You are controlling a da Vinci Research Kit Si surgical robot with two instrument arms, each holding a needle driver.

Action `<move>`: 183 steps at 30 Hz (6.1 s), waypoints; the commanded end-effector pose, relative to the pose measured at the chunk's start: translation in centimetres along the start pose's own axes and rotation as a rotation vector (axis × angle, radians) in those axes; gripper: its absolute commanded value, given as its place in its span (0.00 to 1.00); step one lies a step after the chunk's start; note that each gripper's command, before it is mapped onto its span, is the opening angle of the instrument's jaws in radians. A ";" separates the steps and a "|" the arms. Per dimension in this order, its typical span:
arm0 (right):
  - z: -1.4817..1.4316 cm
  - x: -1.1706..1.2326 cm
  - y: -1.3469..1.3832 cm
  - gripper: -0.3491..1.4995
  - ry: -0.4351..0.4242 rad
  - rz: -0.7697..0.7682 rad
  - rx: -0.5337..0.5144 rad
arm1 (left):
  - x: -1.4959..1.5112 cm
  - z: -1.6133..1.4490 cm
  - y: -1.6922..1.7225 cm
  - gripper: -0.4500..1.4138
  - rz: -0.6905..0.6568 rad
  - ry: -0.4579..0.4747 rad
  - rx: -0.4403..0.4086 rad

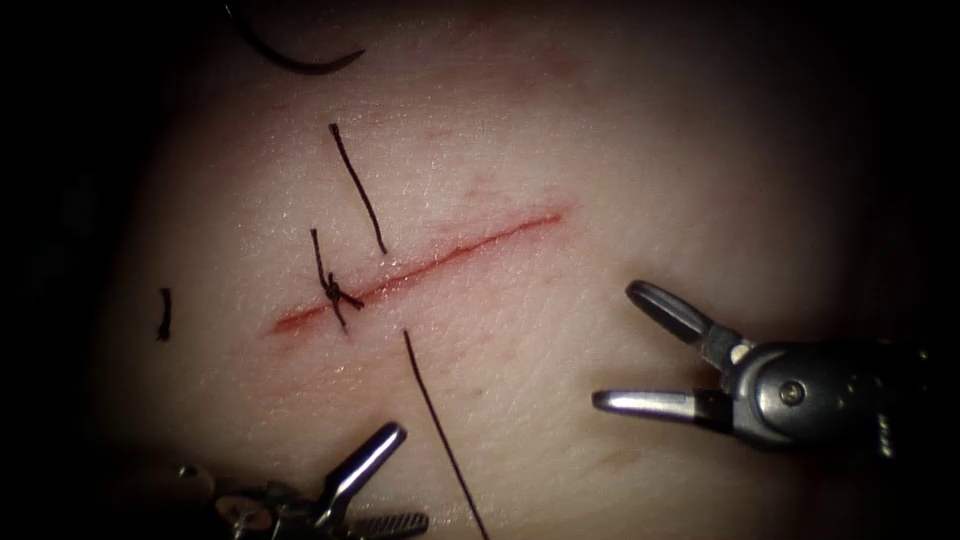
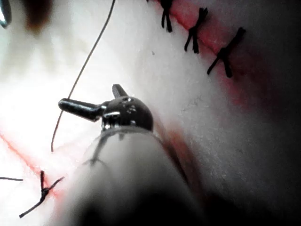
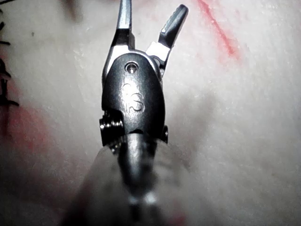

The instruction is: Wound Closure

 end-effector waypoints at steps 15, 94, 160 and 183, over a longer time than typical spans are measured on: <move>-0.01 -0.24 -0.08 0.67 -0.001 -0.010 0.003 | 0.48 0.29 0.31 0.70 0.154 0.131 0.018; 1.19 -0.75 0.15 0.00 -0.120 -0.452 0.240 | 0.62 0.20 -0.30 0.83 0.151 0.154 -0.001; 1.43 -0.80 0.75 0.00 -0.208 -0.228 0.250 | 0.87 -0.09 -0.07 0.00 0.278 0.178 -0.030; 1.12 -0.62 0.37 0.00 -0.175 -0.177 0.257 | 0.15 -0.93 -1.01 0.00 0.231 0.041 0.027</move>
